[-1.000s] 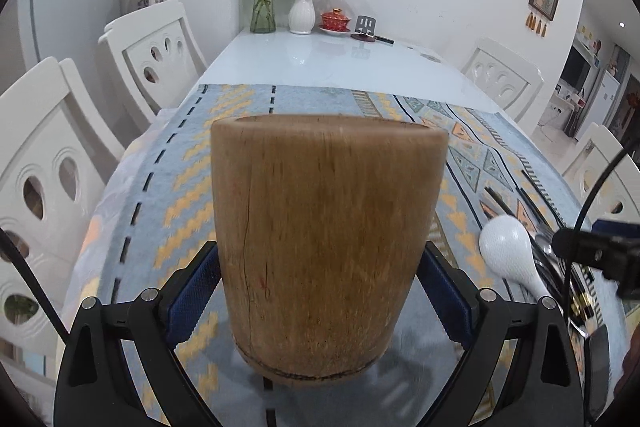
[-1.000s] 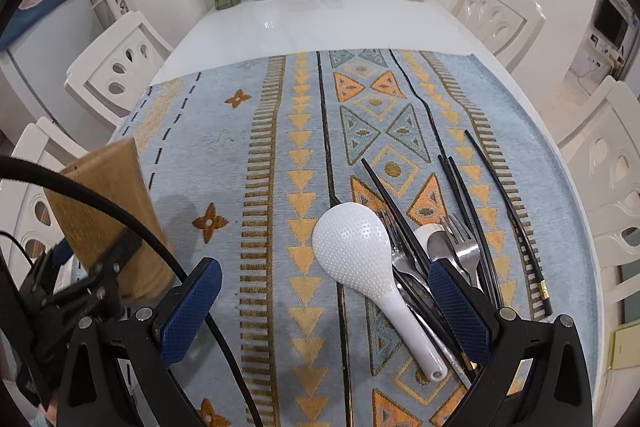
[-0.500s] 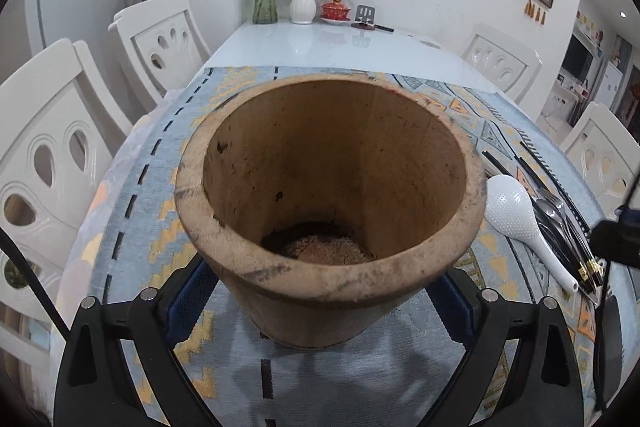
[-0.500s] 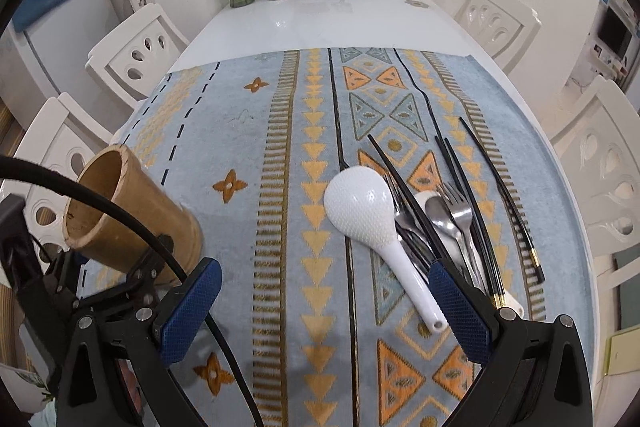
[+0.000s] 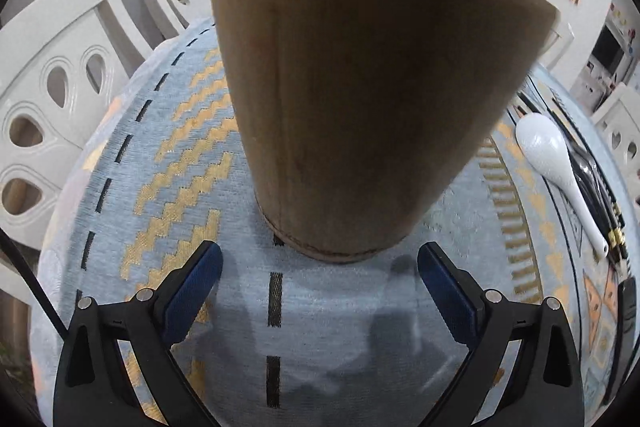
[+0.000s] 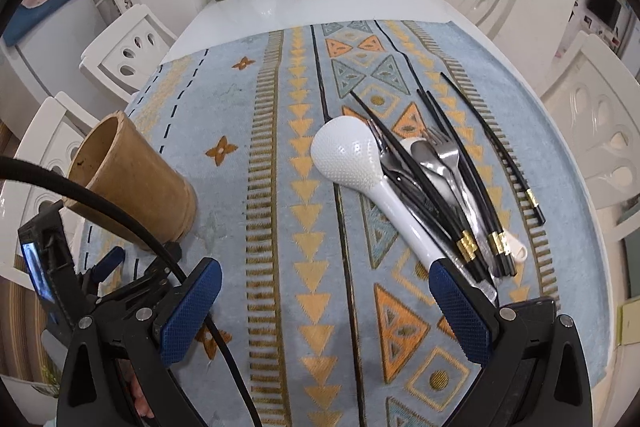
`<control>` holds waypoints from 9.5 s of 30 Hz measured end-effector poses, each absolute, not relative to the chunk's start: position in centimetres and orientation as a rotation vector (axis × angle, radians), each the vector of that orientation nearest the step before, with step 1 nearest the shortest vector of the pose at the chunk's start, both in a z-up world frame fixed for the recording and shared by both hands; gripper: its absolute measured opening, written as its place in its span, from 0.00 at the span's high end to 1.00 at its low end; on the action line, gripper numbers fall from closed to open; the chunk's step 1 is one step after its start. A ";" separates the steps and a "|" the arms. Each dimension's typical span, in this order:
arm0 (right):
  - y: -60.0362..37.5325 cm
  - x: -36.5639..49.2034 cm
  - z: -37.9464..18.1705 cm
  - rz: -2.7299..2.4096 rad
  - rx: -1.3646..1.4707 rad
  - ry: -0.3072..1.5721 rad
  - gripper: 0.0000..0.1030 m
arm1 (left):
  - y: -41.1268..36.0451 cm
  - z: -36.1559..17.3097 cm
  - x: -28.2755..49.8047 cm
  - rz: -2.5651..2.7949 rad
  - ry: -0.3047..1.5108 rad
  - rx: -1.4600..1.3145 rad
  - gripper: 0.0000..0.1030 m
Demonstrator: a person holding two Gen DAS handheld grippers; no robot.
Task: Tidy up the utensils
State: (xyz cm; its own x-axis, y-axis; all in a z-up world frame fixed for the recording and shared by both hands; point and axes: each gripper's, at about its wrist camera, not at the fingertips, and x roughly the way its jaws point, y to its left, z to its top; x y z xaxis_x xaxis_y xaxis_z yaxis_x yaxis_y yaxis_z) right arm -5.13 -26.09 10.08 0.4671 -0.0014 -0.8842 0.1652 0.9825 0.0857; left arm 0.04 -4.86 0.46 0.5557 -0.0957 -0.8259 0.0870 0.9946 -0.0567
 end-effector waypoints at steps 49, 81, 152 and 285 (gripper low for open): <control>-27.9 -7.1 15.8 -0.193 0.390 0.987 0.00 | -5.1 -0.6 -3.3 -0.088 0.948 0.042 0.00; -26.0 -7.2 13.2 -0.152 0.221 1.067 0.00 | -4.9 -0.6 -3.2 -0.087 0.948 0.044 0.00; -39.2 4.4 6.4 0.014 0.170 1.230 0.64 | -5.8 2.2 0.9 -0.072 0.736 -0.043 0.07; -32.3 7.9 4.5 0.152 0.004 1.315 0.77 | -6.4 1.9 0.5 -0.080 0.744 -0.072 0.06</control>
State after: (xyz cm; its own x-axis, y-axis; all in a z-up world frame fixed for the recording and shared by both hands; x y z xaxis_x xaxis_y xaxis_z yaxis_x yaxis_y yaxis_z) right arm 7.85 -32.33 4.53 0.2445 0.1134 -0.9630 -0.1094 0.9900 0.0888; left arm 0.52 -6.41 1.92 0.7329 -0.0983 -0.6732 0.0472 0.9945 -0.0939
